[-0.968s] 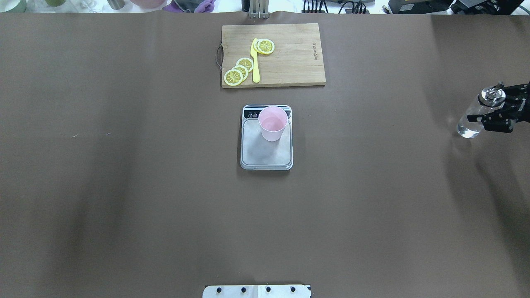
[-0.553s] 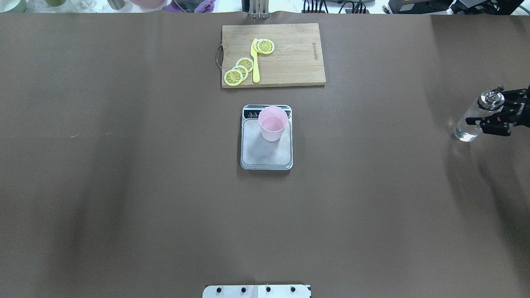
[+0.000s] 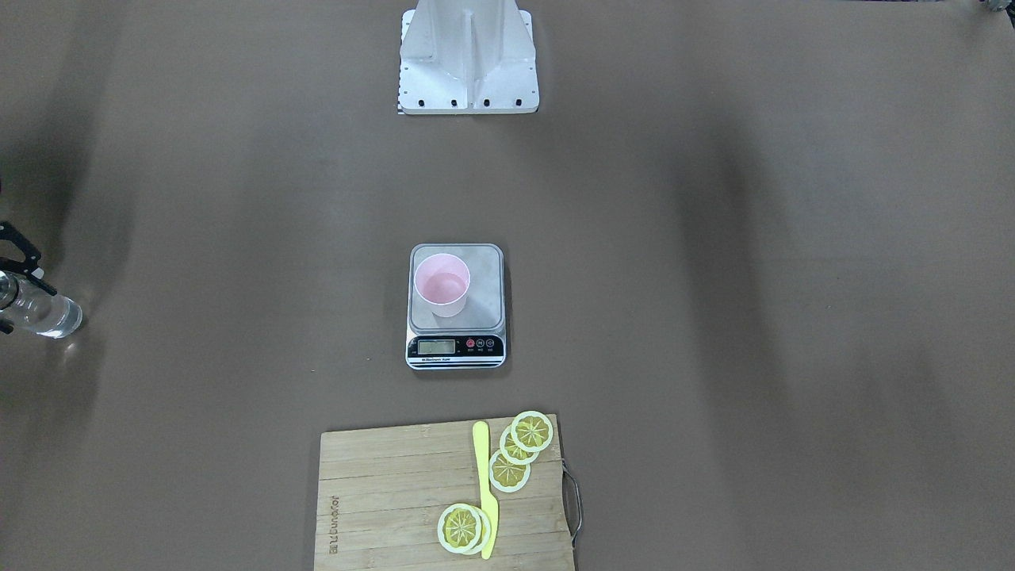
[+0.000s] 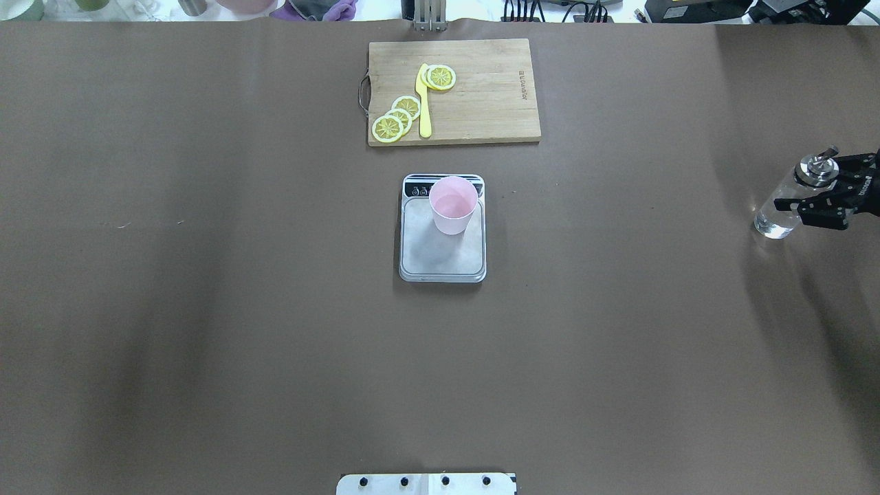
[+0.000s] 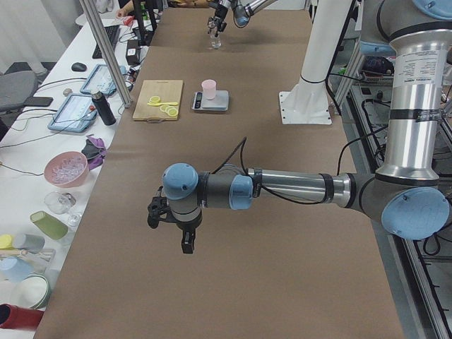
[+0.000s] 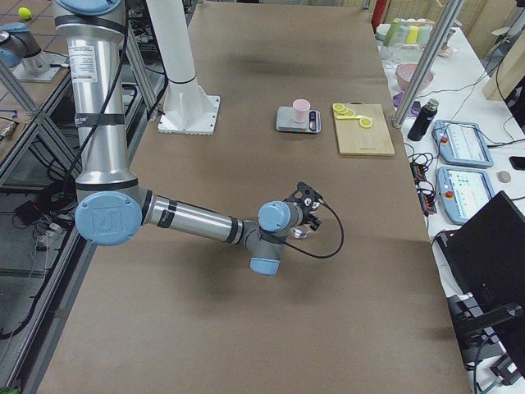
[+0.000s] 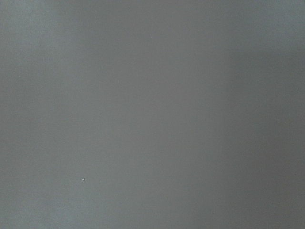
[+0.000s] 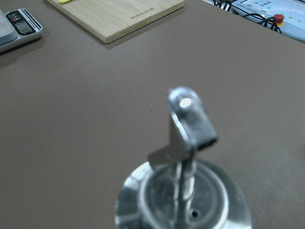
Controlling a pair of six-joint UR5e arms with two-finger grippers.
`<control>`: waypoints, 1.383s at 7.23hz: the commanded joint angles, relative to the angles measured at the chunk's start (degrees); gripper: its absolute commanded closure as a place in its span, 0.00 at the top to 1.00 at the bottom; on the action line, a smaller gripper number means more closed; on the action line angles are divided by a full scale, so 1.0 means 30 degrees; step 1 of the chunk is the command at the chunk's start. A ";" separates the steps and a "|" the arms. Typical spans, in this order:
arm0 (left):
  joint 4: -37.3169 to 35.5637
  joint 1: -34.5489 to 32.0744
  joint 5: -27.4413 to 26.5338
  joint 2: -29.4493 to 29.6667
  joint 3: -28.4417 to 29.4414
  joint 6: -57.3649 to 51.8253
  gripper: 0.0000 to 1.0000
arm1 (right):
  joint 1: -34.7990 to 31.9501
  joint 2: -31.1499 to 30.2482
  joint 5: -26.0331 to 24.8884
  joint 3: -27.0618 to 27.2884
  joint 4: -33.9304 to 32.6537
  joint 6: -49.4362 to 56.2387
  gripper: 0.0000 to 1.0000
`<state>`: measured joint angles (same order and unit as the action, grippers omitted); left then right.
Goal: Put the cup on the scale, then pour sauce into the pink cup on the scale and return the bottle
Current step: 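Hold the glass bottle steady on the table with the right gripper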
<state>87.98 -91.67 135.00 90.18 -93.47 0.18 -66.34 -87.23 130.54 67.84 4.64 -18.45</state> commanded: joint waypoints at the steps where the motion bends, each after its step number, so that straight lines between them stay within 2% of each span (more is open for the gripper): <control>1: 0.0000 0.0000 0.0000 0.0029 -0.0015 0.0026 1.00 | 0.0022 0.0216 0.0021 -0.0432 0.0034 -0.0003 0.25; 4: 0.0000 0.0000 0.0000 0.0029 0.0014 -0.0002 1.00 | 0.0051 0.0335 0.0021 -0.0523 0.0034 -0.0003 0.30; 5: 0.0000 0.0000 0.0000 0.0029 0.0014 0.0026 1.00 | 0.0023 0.0393 0.0021 -0.0523 0.0034 -0.0003 0.34; 6: -0.0029 0.0000 0.0000 0.0029 0.0014 0.0027 1.00 | 0.0051 0.0423 0.0021 -0.0552 0.0034 -0.0003 0.43; 8: 0.0000 0.0000 0.0000 -0.0001 0.0014 -0.0002 1.00 | 0.0052 0.0423 0.0079 -0.0552 0.0034 -0.0148 0.45; 10: 0.0000 0.0000 0.0000 -0.0001 0.0043 -0.0003 1.00 | 0.0052 0.0423 0.0138 -0.0610 0.0034 -0.0294 0.55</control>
<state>87.98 -91.67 135.00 90.18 -93.37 0.19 -66.18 -85.96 130.88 66.13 4.75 -18.96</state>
